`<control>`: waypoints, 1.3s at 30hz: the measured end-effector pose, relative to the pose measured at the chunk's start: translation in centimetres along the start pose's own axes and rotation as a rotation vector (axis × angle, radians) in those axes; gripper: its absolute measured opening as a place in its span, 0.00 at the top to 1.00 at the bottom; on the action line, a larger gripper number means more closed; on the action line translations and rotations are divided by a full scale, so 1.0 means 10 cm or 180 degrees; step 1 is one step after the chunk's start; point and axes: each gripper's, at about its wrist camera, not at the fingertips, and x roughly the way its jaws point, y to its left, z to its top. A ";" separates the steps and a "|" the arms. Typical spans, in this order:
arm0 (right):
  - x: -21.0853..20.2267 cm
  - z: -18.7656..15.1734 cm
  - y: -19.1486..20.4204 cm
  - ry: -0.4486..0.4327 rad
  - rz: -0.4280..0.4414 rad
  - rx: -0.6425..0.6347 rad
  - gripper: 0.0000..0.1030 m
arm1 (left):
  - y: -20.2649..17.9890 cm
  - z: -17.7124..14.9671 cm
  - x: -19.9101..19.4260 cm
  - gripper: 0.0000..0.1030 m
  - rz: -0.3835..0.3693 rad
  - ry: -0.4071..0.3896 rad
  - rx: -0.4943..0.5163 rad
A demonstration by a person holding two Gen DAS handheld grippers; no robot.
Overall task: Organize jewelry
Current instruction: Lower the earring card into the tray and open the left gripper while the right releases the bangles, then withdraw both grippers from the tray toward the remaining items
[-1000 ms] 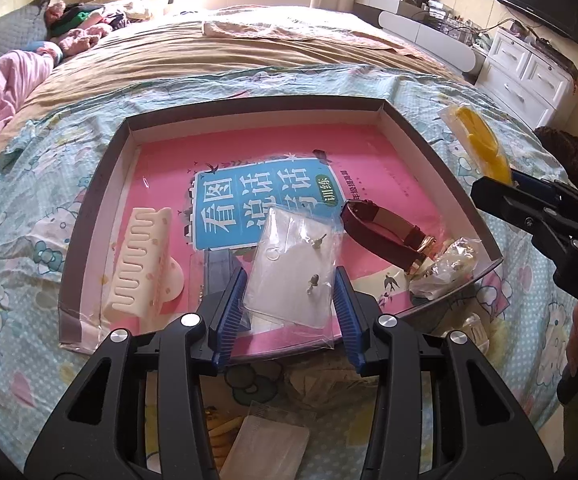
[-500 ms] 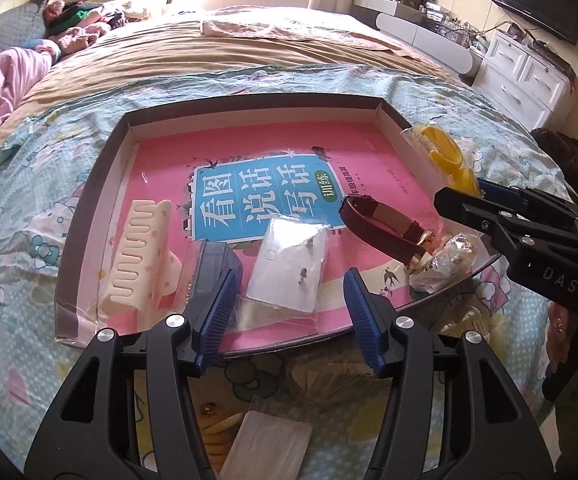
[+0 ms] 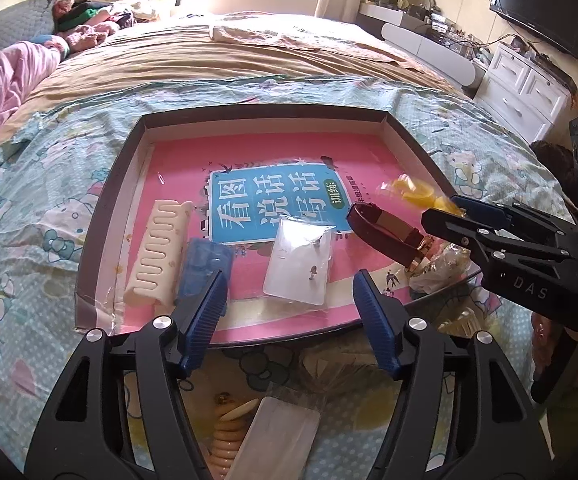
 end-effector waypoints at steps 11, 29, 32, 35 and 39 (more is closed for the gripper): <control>-0.14 -0.02 -0.03 -0.0071 0.0008 0.0051 0.43 | 0.06 0.00 -0.08 0.39 0.0014 -0.0035 -0.0062; -0.64 -0.02 -0.07 -0.0404 -0.0085 0.0118 0.14 | 0.33 0.06 -0.47 0.16 0.0086 -0.0226 -0.0329; -0.71 -0.01 -0.06 -0.0457 -0.0075 0.0121 0.13 | 0.39 0.08 -0.57 0.15 0.0102 -0.0283 -0.0385; -0.78 0.00 -0.03 -0.0500 -0.0060 0.0106 0.12 | 0.43 0.09 -0.68 0.11 0.0106 -0.0354 -0.0434; -0.87 0.00 0.02 -0.0553 -0.0041 0.0084 0.12 | 0.45 0.09 -0.79 0.10 0.0121 -0.0428 -0.0459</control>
